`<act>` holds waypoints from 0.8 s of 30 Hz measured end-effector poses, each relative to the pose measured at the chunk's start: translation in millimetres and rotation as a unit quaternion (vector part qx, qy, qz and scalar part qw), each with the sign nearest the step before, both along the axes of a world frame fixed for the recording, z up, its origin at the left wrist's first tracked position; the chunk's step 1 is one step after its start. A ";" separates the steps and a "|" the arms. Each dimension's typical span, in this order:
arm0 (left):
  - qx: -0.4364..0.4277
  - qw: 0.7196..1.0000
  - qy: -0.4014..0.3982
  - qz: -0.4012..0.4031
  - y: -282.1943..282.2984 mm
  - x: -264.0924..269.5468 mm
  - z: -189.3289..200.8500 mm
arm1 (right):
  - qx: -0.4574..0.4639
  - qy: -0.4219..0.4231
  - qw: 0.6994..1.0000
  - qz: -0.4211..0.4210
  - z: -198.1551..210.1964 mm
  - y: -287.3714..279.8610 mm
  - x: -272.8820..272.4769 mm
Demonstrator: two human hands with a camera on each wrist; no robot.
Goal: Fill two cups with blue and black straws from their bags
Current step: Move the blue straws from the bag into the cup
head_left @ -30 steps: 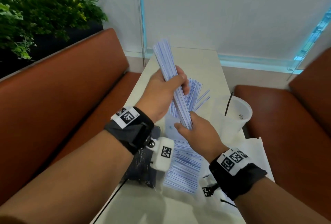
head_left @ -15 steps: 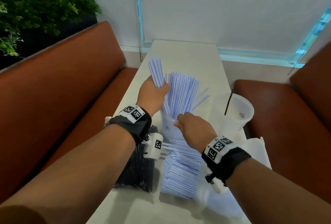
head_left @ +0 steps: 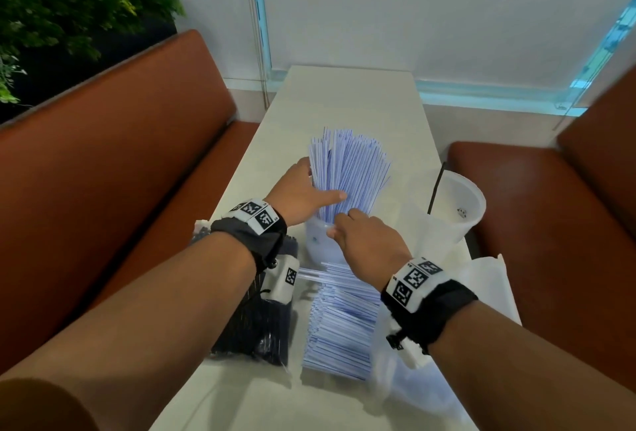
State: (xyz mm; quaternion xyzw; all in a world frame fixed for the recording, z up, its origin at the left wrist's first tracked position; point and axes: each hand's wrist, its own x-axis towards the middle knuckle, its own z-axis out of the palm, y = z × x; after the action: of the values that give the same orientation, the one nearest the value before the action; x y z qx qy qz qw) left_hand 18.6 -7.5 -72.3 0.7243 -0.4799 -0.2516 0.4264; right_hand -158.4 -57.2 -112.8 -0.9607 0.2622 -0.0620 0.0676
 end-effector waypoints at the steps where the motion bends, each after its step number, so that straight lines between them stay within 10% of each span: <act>1: -0.010 1.000 0.006 0.019 6.0 -0.3 0.7 | 0.005 -0.004 1.000 0.007 1.2 -0.2 -0.6; 9: -0.161 0.962 -0.063 0.214 64.6 -13.4 -1.6 | -0.005 -0.215 0.972 -0.098 15.1 7.0 -41.3; 14: -0.045 0.986 -0.157 0.015 81.2 -66.0 -16.0 | 0.074 0.117 0.961 -0.239 -3.0 -5.3 -68.3; 18: 0.134 0.908 -0.325 -0.229 65.4 -95.1 -47.4 | 0.112 0.133 0.960 -0.219 -11.9 -1.6 -67.3; 24: 0.205 0.845 -0.407 -0.281 43.4 -107.2 -62.7 | 0.129 0.103 0.961 -0.224 -5.8 -1.8 -66.1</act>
State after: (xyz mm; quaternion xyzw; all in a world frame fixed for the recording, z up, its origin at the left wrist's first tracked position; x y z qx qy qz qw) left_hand -88.6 35.9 -135.0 0.6664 -0.7311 -0.1363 -0.0538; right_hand -224.5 -59.0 -118.6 -0.8618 0.4816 0.0581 0.1484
